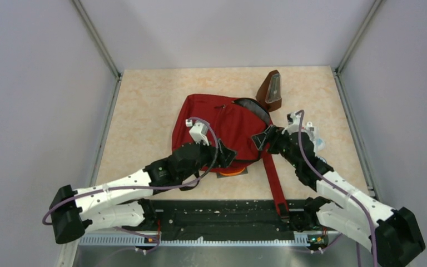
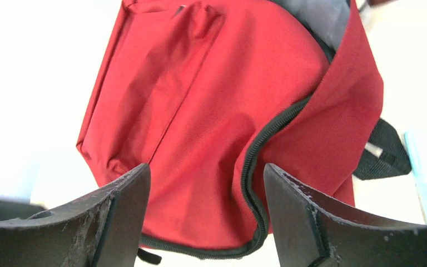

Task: Pack the student bag
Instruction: Zip the student bag at the center of the board.

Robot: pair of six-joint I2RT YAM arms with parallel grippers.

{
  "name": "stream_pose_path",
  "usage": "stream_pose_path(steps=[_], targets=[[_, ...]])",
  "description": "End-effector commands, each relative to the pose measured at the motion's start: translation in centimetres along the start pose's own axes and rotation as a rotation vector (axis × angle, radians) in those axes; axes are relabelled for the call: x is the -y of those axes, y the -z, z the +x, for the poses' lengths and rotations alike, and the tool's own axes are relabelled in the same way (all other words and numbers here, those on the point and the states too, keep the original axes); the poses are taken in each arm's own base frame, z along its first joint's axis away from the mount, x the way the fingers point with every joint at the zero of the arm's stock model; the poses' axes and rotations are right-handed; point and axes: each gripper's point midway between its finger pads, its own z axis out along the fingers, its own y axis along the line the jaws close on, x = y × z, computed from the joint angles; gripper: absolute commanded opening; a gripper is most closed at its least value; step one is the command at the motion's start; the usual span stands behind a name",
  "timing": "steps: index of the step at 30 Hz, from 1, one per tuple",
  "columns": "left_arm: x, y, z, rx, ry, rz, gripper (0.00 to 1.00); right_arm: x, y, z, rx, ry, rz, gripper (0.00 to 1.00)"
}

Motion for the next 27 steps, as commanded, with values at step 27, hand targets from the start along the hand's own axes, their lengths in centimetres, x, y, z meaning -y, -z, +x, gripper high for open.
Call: stream_pose_path(steps=[27], targets=[[-22.8, 5.5, 1.0, 0.206, 0.534, -0.515, 0.85, -9.1, 1.8, 10.7, -0.379, 0.384, -0.418, 0.61]])
